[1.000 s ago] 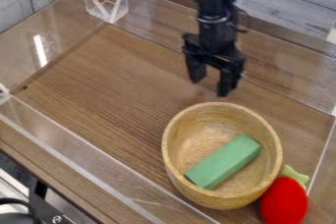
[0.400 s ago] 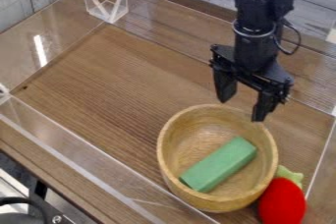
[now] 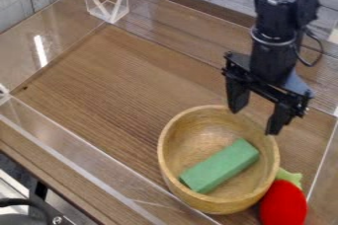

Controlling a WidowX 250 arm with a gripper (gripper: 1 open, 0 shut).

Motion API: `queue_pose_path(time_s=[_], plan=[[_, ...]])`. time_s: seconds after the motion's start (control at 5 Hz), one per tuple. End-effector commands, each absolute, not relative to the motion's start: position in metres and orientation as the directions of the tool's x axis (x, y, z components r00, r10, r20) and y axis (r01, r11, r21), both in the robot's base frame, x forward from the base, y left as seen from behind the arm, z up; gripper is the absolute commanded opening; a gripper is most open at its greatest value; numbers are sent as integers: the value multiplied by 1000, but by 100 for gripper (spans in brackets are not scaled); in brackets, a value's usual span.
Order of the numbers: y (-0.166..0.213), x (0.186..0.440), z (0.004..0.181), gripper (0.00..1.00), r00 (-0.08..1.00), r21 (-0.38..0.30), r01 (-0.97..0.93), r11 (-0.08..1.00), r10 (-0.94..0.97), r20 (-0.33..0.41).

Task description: Remove the green block from the brown bowl and put it on the table

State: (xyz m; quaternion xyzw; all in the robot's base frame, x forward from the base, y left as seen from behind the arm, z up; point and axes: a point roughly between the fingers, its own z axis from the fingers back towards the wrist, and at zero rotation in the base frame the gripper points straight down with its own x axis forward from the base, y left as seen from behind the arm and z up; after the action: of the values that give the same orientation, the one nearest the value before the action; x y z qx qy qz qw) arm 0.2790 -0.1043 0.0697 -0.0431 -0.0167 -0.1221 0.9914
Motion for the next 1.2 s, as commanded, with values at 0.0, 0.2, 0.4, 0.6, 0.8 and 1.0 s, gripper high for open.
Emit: queue_pose_path(time_s=[0.0,0.2,0.4,0.6,0.8,1.0], plan=[[-110,274,83,100,955,-80,286,955,-278,105],[-109,263,74,100,946,-77,319,945,-313,86],[-102,249,64,100,943,-75,331,941,-327,62],[-95,237,51,100,944,-78,331,940,-330,23],[-93,222,38,100,956,-81,290,954,-293,-20],[-100,215,42,100,962,-68,271,960,-272,-4]])
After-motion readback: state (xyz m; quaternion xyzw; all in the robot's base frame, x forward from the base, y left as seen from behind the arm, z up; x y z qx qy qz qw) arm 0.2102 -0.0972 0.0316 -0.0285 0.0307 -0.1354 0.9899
